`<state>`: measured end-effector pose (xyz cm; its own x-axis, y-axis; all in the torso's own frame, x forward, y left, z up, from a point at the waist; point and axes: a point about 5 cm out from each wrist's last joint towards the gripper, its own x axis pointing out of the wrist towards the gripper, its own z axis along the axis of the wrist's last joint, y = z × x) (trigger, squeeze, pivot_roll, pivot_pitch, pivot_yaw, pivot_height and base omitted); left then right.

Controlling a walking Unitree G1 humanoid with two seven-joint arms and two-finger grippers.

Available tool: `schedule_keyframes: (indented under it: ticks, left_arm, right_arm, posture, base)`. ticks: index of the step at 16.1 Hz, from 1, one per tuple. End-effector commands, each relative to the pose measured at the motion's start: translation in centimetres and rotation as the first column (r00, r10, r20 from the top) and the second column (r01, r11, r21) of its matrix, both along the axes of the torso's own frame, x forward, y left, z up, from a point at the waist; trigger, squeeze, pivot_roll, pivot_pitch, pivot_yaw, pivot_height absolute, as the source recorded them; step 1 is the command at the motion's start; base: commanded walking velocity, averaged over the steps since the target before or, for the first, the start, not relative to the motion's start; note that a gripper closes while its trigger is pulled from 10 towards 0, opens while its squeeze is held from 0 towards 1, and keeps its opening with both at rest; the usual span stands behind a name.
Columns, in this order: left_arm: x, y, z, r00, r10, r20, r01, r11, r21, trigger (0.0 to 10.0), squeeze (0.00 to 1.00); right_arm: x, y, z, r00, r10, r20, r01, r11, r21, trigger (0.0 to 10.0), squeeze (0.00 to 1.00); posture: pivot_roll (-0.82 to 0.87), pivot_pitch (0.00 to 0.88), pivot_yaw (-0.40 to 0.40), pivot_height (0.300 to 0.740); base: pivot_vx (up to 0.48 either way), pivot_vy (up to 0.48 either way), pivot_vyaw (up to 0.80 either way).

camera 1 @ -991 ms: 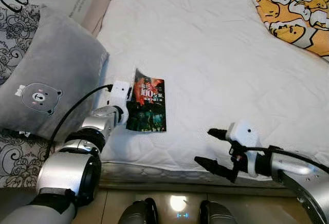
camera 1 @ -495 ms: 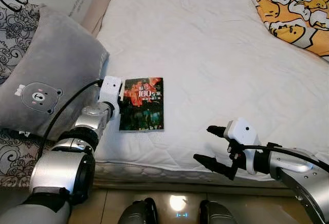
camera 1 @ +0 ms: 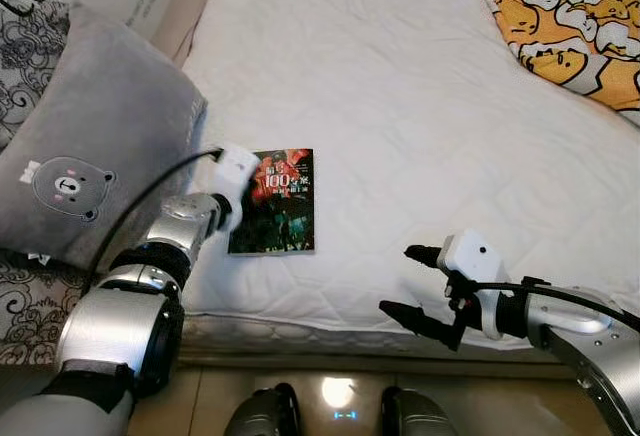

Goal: Clean up the room

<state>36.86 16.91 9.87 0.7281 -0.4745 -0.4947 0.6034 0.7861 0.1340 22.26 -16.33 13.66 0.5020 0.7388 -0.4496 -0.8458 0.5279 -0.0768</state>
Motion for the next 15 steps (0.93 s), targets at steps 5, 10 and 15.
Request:
schedule_keyframes:
  ticks: [5,10,15]
  left_arm:
    - [0.0,-0.2,0.2,0.998,0.049,0.026,-0.046,0.992,-0.12,10.0,0.0]
    - [-1.3,-0.5,1.7,0.947,0.277,0.161,-0.217,0.925,-0.313,10.0,0.0]
    - [-6.9,0.4,2.2,0.824,0.518,0.229,-0.404,0.821,-0.402,10.0,0.0]
  right_arm:
    - [2.1,0.1,-1.4,0.99,-0.14,0.016,0.139,0.99,0.035,10.0,0.0]
    - [4.3,-0.7,-3.3,0.882,-0.47,-0.016,0.47,0.878,0.094,10.0,0.0]
    - [4.0,0.1,-4.4,0.765,-0.643,-0.039,0.635,0.744,0.207,10.0,0.0]
  posture:
    - [-0.12,0.085,0.08,0.74]
    - [-0.09,0.056,0.041,0.74]
    - [-0.06,0.033,0.033,0.74]
  base:
    - [0.0,0.0,0.0]
    - [0.0,0.0,0.0]
    - [0.0,0.0,0.0]
